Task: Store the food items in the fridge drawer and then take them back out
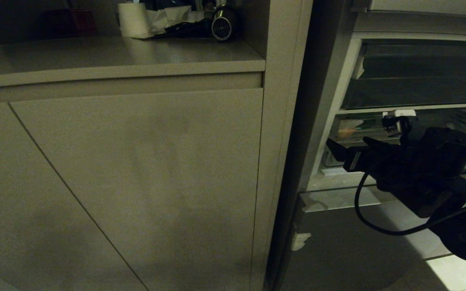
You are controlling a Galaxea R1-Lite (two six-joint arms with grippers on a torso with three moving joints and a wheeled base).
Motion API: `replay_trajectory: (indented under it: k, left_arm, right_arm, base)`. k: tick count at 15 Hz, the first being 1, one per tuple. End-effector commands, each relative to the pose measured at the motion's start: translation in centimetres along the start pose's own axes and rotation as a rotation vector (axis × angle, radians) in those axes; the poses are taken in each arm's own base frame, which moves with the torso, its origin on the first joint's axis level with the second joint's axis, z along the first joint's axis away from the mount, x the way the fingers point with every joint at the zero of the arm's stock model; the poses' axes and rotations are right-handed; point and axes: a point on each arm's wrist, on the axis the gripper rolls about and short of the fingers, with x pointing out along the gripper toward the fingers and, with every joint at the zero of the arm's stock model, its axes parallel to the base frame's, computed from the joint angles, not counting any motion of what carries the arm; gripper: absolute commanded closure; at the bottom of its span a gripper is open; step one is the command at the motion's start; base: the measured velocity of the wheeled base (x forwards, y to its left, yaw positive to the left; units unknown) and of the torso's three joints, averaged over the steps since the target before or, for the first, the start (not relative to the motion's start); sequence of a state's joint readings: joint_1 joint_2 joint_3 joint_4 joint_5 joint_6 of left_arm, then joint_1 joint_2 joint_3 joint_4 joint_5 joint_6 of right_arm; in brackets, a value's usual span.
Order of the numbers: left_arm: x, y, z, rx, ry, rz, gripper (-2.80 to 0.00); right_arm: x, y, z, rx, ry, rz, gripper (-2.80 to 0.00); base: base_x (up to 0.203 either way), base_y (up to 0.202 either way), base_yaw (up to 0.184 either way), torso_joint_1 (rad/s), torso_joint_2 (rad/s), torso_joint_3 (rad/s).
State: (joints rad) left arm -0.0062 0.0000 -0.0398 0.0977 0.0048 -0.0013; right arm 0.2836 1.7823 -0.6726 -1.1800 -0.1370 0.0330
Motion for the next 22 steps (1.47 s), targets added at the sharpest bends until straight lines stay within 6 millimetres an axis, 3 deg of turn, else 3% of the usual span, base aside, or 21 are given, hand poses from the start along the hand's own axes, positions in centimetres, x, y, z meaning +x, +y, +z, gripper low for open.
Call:
replay_trajectory:
  k: [1,17,18,19,22]
  left_arm:
    - [0.0,0.0,0.0,0.0,0.0,0.001,0.0]
    - [0.0,0.0,0.0,-0.002,0.0,0.0,0.0]
    - [0.0,0.0,0.0,0.0,0.0,0.0,0.0]
    - [0.0,0.0,0.0,0.0,0.0,0.0,0.0]
    - [0.0,0.0,0.0,0.0,0.0,0.001,0.0]
  right_arm:
    - [0.01,0.01,0.09,0.0,-0.008,-0.001,-2.8]
    - [-0.37,-0.17,0.74,-0.001,-0.026,-0.005,-2.8]
    - [-0.37,-0.16,0.77,0.0,-0.028,-0.005,-1.07]
    - [-0.27,-0.1,0.68,-0.002,-0.026,-0.003,0.0]
    - [-0.02,0.49,0.66,0.001,-0.027,0.015,0.0]
  base:
    - [0.0,0.0,0.0,0.0,0.0,0.0]
    - [0.0,0.0,0.0,0.0,0.0,0.0]
    - [0.0,0.0,0.0,0.0,0.0,0.0]
    - [0.0,0.0,0.0,0.0,0.0,0.0]
    - [0.0,0.0,0.0,0.0,0.0,0.0]
